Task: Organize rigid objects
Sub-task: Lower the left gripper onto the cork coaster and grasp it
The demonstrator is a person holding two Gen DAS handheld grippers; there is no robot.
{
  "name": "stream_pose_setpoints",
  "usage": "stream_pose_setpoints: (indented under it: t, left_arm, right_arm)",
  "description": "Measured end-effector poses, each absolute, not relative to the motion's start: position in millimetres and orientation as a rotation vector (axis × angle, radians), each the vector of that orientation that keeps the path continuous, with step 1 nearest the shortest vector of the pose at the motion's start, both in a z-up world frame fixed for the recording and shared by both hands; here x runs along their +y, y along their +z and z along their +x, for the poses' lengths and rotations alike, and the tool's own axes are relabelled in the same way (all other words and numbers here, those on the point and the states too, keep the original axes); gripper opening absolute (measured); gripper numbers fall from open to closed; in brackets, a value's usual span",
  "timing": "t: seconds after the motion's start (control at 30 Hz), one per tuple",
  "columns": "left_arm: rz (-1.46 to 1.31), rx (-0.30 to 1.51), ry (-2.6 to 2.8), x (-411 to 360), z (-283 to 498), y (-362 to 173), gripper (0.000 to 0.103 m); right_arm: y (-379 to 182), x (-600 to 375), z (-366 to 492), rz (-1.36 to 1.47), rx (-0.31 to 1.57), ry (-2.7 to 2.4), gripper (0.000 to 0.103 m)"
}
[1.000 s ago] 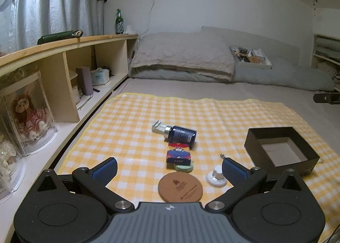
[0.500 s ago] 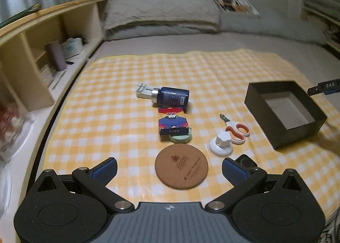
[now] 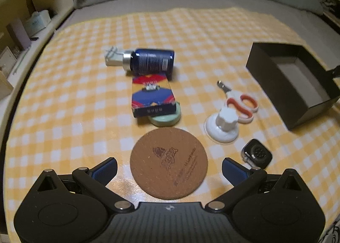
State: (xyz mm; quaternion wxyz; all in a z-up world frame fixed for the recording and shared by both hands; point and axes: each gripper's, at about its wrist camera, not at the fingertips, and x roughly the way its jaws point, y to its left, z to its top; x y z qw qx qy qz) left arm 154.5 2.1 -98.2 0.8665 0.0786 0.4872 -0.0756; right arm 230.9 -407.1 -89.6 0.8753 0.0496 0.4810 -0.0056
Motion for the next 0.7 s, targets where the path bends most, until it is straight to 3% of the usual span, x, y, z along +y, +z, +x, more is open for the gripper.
stream_pose_setpoints:
  t: [0.43,0.7]
  left_arm:
    - [0.152,1.130,-0.145,4.1,192.3,-144.4,0.103]
    - [0.141,1.114,-0.136,2.7,196.7,-143.7,0.098]
  right_arm:
    - [-95.5,-403.8,236.4,0.076,1.017,-0.038,0.006]
    - [-96.2,-403.9,239.9,0.072,1.016,-0.041,0.007]
